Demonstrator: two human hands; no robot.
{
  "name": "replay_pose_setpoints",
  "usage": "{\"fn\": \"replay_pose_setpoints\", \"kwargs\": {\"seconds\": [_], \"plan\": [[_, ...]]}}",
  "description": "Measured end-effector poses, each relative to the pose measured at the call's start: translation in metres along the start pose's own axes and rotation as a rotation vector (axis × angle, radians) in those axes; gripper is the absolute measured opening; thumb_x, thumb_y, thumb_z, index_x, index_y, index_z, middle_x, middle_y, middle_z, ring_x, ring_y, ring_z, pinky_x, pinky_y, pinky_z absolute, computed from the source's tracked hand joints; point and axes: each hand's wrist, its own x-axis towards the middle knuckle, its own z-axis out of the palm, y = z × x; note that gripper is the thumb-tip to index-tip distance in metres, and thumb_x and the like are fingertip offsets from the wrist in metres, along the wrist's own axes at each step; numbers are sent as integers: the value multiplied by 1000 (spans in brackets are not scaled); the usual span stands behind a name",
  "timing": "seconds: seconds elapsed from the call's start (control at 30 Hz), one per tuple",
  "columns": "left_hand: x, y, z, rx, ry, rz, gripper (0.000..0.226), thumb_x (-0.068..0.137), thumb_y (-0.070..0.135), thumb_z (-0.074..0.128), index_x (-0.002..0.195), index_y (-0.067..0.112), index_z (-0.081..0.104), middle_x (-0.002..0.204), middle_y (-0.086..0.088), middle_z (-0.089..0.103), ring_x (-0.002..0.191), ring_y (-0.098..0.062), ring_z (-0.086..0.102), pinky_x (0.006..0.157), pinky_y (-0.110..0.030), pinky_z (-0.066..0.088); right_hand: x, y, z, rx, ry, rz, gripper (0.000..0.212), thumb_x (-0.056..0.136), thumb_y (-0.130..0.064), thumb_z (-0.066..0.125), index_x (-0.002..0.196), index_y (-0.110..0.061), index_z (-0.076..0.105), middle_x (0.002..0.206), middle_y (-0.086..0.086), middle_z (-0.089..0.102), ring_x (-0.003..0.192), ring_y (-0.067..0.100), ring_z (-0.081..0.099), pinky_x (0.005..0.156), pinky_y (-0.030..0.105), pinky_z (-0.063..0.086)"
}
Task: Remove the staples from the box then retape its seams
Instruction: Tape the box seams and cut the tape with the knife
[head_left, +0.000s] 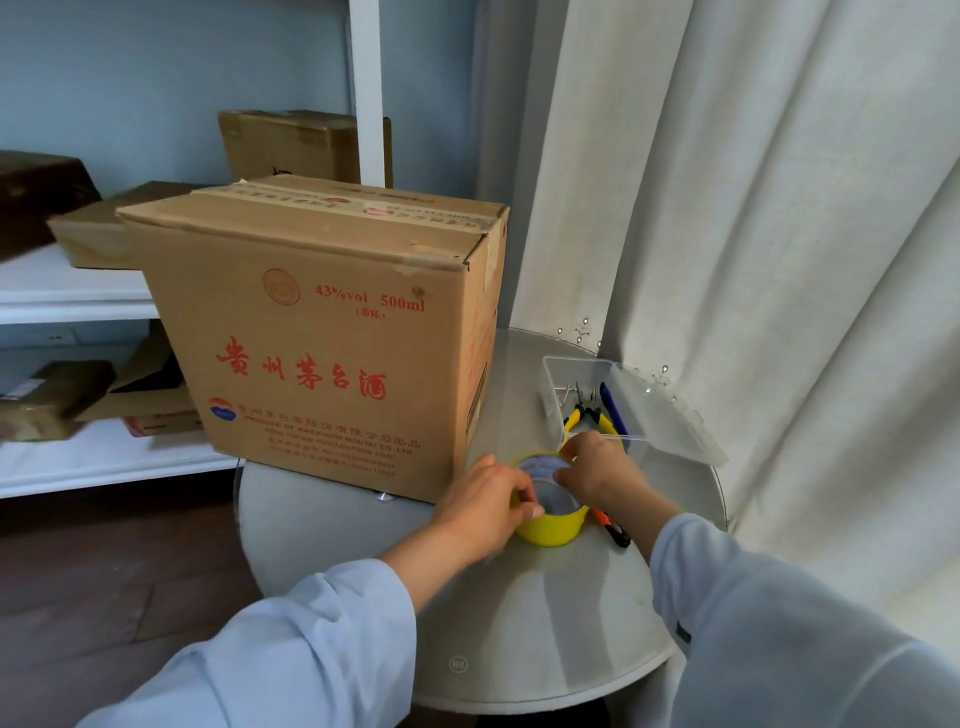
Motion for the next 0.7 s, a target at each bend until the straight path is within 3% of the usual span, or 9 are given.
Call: {"fn": "replay_pose_setpoints", "kwargs": {"seconds": [0.1,0.2,0.33,0.43,0.47,0.57,0.7], "plan": [[0,0,0,-2,1,3,19,89,35,62,102,22,68,97,-1,43,105,-22,53,81,-25,39,1,-4,2,-3,25,-49,35,90,-13,55,125,-12,58,124,14,61,115,31,56,90,33,46],[0,-1,1,-5,12,1,19,89,35,62,102,23,68,96,0,41,103,-23,54,84,-27,42,5,-8,3,19,26,-57,38,91,-10,53,128,-14,56,127,13,59,118,29,55,94,34,45],[-1,-2,4,-24,25,3,17,89,35,62,100,23,67,96,0,42,99,-23,55,85,-30,45,8,-8,2,-5,10,-35,34,90,-7,52,123,-14,58,121,11,60,114,29,56,90,34,47],[-3,-2,6,-42,33,8,15,89,35,61,98,23,67,93,1,42,96,-22,56,85,-32,46,10,-2,-2,-11,50,32,6,85,-13,60,86,-10,55,84,8,57,93,29,56,75,33,45],[-4,-2,6,-49,38,8,15,89,35,61,98,24,67,92,1,42,94,-22,56,85,-33,46,11,-1,-3,-6,57,38,10,84,-15,63,83,-10,54,82,7,56,91,29,55,72,31,43],[-8,-3,6,-122,120,23,16,91,30,59,105,25,64,93,-1,48,89,-23,57,84,-35,47,7,3,-6,55,107,52,26,84,-17,66,106,-6,62,105,13,64,103,32,60,77,32,46],[-9,-4,-9,-224,298,12,26,95,20,51,121,16,51,91,3,51,96,-25,57,84,-31,40,1,3,-14,251,151,22,6,81,-10,63,80,-5,66,79,14,60,82,36,54,64,27,39]]}}
